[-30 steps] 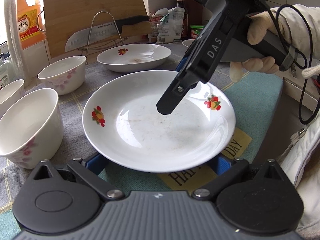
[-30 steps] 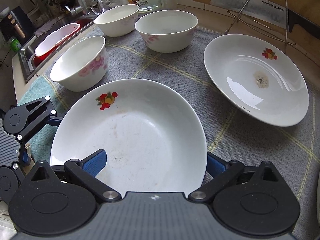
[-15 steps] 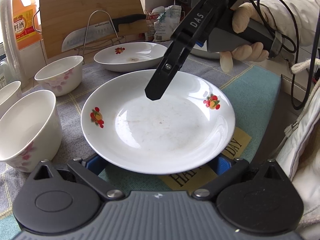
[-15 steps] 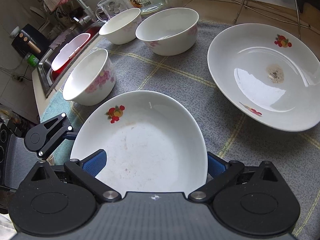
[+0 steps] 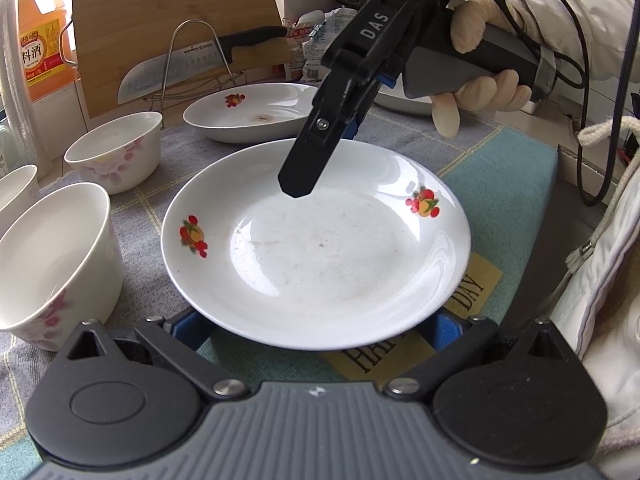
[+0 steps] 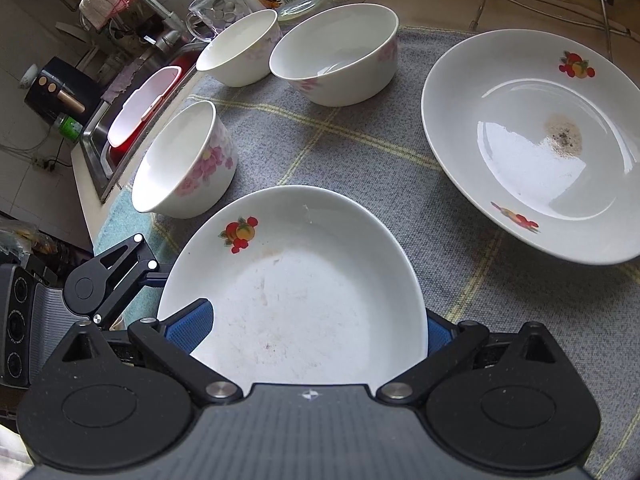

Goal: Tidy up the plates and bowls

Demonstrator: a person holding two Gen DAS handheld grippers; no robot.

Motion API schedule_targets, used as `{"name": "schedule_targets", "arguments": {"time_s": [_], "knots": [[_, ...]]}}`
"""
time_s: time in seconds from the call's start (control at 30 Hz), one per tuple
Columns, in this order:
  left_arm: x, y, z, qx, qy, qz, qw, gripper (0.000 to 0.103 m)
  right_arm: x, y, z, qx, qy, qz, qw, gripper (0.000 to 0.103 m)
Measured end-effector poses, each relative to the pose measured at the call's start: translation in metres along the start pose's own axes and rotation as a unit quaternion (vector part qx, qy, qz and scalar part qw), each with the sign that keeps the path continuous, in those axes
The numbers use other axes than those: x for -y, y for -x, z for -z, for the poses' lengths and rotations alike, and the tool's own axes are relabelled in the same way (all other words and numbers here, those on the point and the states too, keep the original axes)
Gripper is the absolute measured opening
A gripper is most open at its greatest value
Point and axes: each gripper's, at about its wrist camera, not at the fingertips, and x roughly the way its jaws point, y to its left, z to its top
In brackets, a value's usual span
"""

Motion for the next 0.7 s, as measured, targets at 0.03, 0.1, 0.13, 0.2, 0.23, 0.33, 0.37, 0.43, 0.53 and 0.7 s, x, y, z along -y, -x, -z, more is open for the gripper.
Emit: {"name": "schedule_targets", "arguments": {"time_s": [0.03, 0.1, 0.13, 0.2, 0.23, 0.33, 0.37, 0.43, 0.53, 0.7], "knots": [[0.0001, 0.0, -0.0001, 0.0, 0.0, 0.0, 1.0, 0.103, -0.0008, -0.0003, 0.0002, -0.001, 0.002, 0.003, 1.0, 0.103], [0.0001, -0.0002, -0.0008, -0.002, 0.0, 0.0, 1.0, 0.103, -0.0021, -0.0006, 0.0004, -0.002, 0.005, 0.007, 1.0, 0.103], [0.0, -0.0003, -0.0009, -0.003, 0.0, 0.001, 1.0, 0.103, -0.0026, -0.0009, 0.0001, -0.004, 0.006, 0.009, 1.0, 0.103], [-0.0001, -0.0003, -0.0011, -0.002, 0.0, 0.001, 1.0, 0.103, -0.0035, -0.0014, -0.0002, -0.005, 0.006, 0.011, 1.0, 0.103], [-0.0002, -0.0003, -0.0011, -0.003, 0.0, 0.0, 1.0, 0.103, -0.0034, -0.0015, -0.0002, -0.006, 0.007, 0.012, 1.0, 0.103], [-0.0006, -0.001, -0.0024, -0.006, 0.0, 0.0, 1.0, 0.103, -0.0047, -0.0018, -0.0003, -0.008, 0.009, 0.016, 1.0, 0.103], [-0.0005, -0.0013, -0.0026, -0.007, 0.0, 0.0, 1.0, 0.103, -0.005, -0.0018, -0.0002, -0.008, 0.01, 0.017, 1.0, 0.103], [0.0003, -0.0018, -0.0036, -0.01, 0.0, -0.001, 1.0, 0.103, -0.0055, -0.0019, -0.0001, -0.009, 0.01, 0.019, 1.0, 0.103], [0.0018, -0.0021, -0.0047, -0.014, -0.002, -0.001, 0.9999, 0.103, -0.0056, -0.0016, 0.0005, -0.011, 0.008, 0.019, 1.0, 0.103], [0.0025, -0.0011, -0.0083, -0.019, -0.002, 0.004, 0.9998, 0.103, -0.0064, -0.0001, 0.0028, -0.012, 0.006, 0.021, 1.0, 0.103]]}}
